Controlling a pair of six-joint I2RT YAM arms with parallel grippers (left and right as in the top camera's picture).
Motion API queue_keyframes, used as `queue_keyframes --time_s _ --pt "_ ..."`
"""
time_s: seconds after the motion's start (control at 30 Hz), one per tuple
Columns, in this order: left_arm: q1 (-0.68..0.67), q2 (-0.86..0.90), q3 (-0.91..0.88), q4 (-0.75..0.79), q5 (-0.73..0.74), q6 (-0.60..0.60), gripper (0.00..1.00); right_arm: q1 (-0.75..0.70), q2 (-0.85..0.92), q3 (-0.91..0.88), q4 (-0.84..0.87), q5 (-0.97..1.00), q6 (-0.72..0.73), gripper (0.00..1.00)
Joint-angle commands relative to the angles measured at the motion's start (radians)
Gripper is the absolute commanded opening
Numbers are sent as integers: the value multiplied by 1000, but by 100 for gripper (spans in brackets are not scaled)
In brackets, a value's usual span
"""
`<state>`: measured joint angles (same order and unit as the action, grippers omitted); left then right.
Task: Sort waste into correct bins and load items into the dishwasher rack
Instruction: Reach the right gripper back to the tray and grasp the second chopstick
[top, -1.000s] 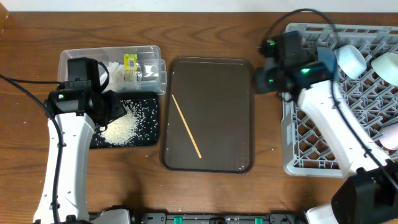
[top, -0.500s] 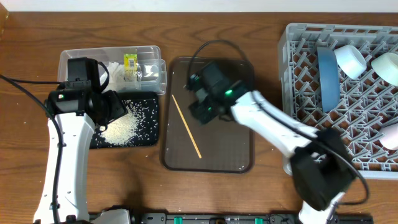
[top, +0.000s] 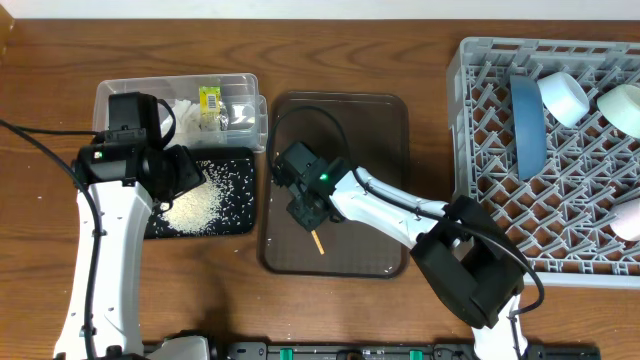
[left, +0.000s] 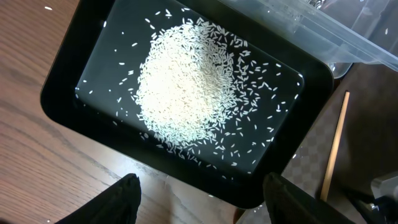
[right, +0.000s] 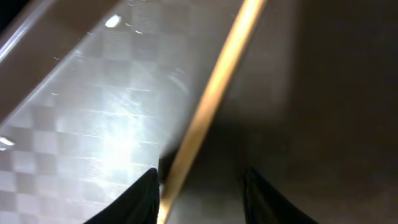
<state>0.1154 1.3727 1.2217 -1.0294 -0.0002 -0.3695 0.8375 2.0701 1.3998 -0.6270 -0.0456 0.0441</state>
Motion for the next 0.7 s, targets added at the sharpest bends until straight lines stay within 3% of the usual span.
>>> queue_keyframes --time_s 0.0,0.23,0.4,0.67 --pt "4 -1 0 -5 -8 -3 66 -2 24 12 -26 56 0 40" --pt "4 -1 0 -5 -8 -3 66 -2 49 11 -91 57 0 22" --pt "4 -1 0 -6 -8 -3 66 -6 49 11 -106 56 0 2" --pt "4 -1 0 -6 -8 -3 66 -69 31 13 -164 56 29 1"
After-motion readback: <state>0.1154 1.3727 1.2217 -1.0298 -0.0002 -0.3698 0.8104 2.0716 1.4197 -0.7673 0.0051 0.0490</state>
